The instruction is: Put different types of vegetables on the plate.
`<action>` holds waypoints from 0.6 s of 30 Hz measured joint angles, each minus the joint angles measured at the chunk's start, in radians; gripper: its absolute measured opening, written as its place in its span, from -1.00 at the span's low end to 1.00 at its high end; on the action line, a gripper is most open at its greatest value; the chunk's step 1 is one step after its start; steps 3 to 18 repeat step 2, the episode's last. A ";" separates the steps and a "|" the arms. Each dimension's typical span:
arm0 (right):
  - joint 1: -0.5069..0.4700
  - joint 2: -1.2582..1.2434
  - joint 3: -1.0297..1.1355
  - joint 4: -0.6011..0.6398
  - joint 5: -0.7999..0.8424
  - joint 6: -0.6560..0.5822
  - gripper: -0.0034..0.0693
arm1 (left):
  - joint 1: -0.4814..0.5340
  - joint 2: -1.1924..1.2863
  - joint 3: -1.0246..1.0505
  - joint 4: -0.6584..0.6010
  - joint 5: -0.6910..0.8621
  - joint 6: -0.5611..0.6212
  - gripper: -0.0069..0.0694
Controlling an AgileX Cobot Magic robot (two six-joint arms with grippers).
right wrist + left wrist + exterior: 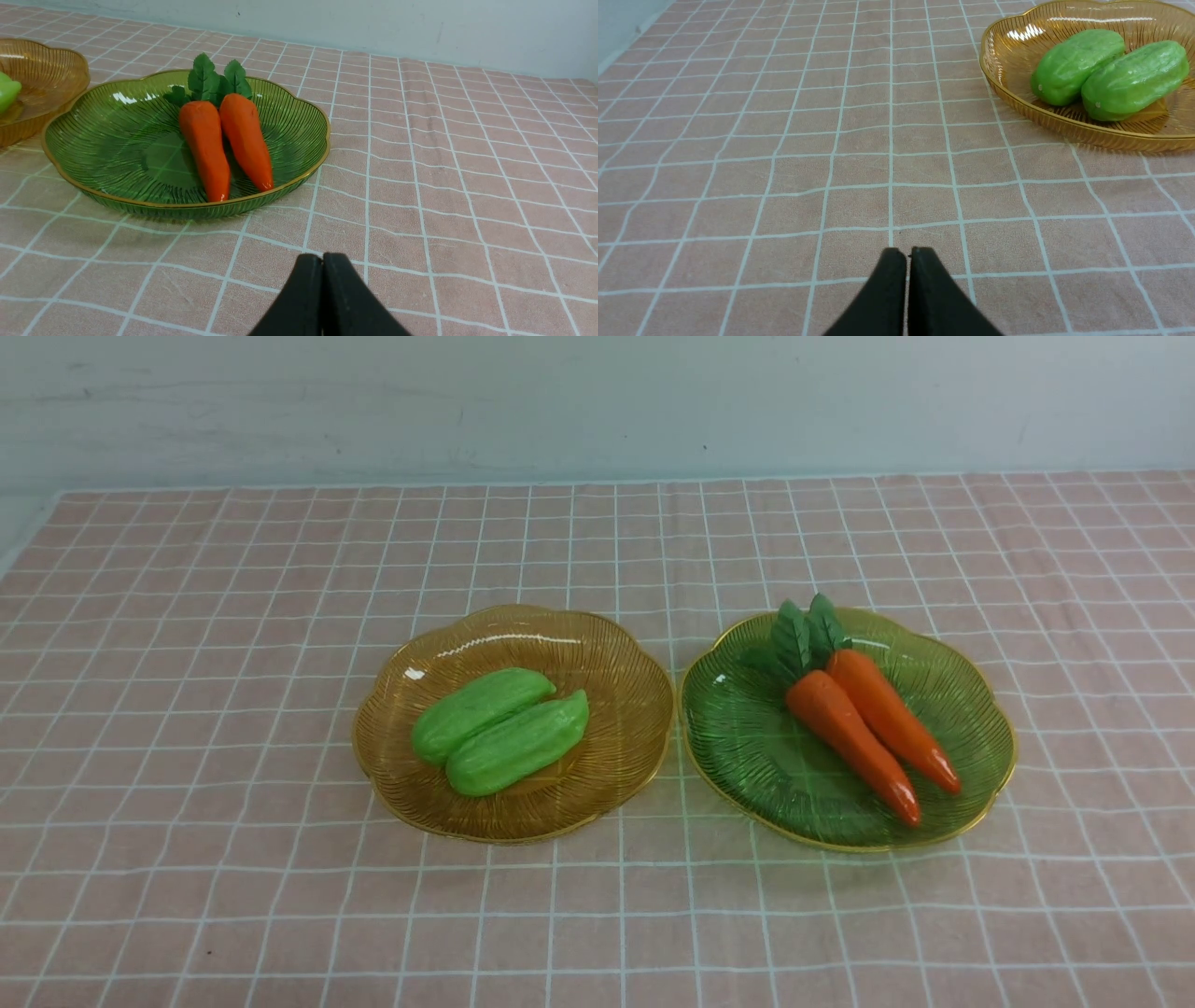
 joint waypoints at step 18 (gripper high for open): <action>0.000 0.000 0.000 0.000 0.000 0.000 -0.95 | 0.000 0.000 0.000 0.000 0.000 0.000 -0.83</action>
